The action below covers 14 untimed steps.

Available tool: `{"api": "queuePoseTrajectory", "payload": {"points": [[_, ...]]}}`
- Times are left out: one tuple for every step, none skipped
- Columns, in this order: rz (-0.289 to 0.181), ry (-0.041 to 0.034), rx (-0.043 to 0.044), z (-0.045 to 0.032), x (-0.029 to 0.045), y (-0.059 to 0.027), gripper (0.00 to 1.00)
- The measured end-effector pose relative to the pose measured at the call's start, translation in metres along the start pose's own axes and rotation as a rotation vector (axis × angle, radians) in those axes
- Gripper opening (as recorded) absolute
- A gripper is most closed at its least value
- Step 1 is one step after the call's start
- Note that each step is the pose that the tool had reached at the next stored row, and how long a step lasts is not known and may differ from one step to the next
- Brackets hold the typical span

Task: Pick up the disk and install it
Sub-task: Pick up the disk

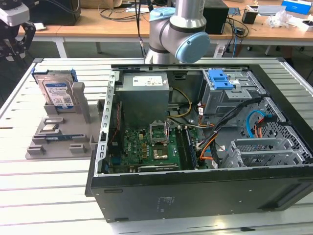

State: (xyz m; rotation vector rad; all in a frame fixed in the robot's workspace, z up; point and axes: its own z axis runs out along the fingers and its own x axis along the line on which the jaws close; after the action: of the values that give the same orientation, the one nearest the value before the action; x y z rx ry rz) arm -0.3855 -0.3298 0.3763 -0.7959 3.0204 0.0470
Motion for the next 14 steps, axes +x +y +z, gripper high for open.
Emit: {"api": "queuePoseTrajectory", "payload": {"points": [[-0.014, 0.0003, -0.0003, 0.0000, 0.0000, 0.0000, 0.11], [-0.030, 0.0007, -0.0008, 0.0000, 0.0000, 0.0000, 0.11], [-0.046, 0.0012, -0.0011, 0.0000, 0.0000, 0.0000, 0.11], [-0.060, 0.0015, -0.0015, 0.0000, 0.0000, 0.0000, 0.11], [-0.072, 0.0018, -0.0018, 0.0000, 0.0000, 0.0000, 0.11], [-0.092, 0.0023, -0.0023, 0.0000, 0.0000, 0.0000, 0.11], [-0.110, 0.0027, -0.0027, 0.0000, 0.0000, 0.0000, 0.11], [-0.122, 0.0030, -0.0030, 0.0000, 0.0000, 0.0000, 0.11], [-0.152, 0.0037, -0.0038, 0.0000, 0.0000, 0.0000, 0.11], [-0.165, 0.0041, -0.0041, 0.0000, 0.0000, 0.0000, 0.11], [-0.178, 0.0044, -0.0044, 0.0000, 0.0000, 0.0000, 0.11], [-0.200, 0.0049, -0.0050, 0.0000, 0.0000, 0.0000, 0.11], [-0.218, 0.0054, -0.0054, 0.0000, 0.0000, 0.0000, 0.11], [-0.242, 0.0059, -0.0060, 0.0000, 0.0000, 0.0000, 0.11]]}}
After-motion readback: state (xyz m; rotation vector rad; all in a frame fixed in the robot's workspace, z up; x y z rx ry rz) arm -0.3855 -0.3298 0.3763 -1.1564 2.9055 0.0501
